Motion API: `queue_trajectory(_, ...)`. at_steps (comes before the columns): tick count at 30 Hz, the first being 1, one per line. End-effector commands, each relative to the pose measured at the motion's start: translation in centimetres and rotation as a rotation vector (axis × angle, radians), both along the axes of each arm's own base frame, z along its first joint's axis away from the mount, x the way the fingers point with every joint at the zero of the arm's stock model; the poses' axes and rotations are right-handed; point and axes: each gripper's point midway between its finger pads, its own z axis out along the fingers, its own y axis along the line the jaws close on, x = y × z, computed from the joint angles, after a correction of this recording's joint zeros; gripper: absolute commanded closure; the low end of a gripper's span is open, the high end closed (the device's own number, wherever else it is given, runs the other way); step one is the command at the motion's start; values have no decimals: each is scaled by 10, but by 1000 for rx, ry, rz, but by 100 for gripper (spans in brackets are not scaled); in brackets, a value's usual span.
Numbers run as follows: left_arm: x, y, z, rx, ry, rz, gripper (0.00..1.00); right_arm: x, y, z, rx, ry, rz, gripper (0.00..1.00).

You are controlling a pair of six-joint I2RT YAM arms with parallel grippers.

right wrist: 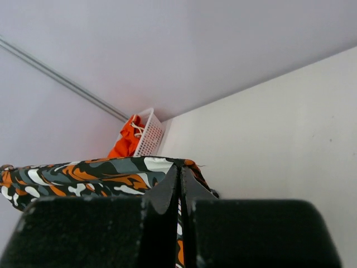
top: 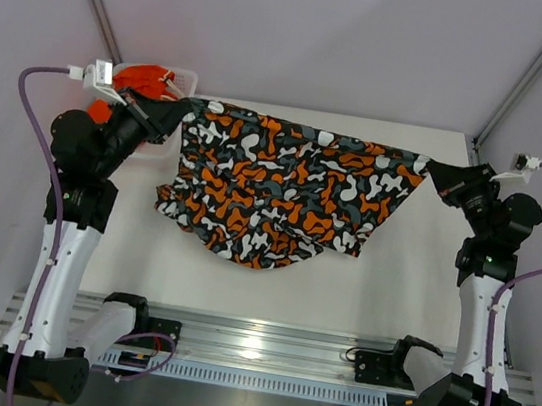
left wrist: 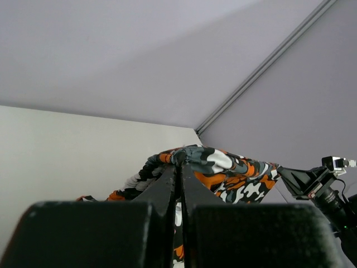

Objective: Fold and stack the shorts
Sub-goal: Flatten the shorts out

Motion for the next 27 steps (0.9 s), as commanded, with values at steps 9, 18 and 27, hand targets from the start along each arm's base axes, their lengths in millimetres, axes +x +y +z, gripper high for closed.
queue_trajectory(9, -64, -4, 80, 14, -316, -40, 100, -22, 1, 84, 3, -198, 68, 100)
queue_trajectory(18, -146, -3, 124, -56, -439, -48, 100, -94, 22, 163, -70, -370, 51, 100)
queue_trajectory(27, -230, -8, 188, -45, -633, -87, 100, -222, 47, 272, -283, -728, -104, 100)
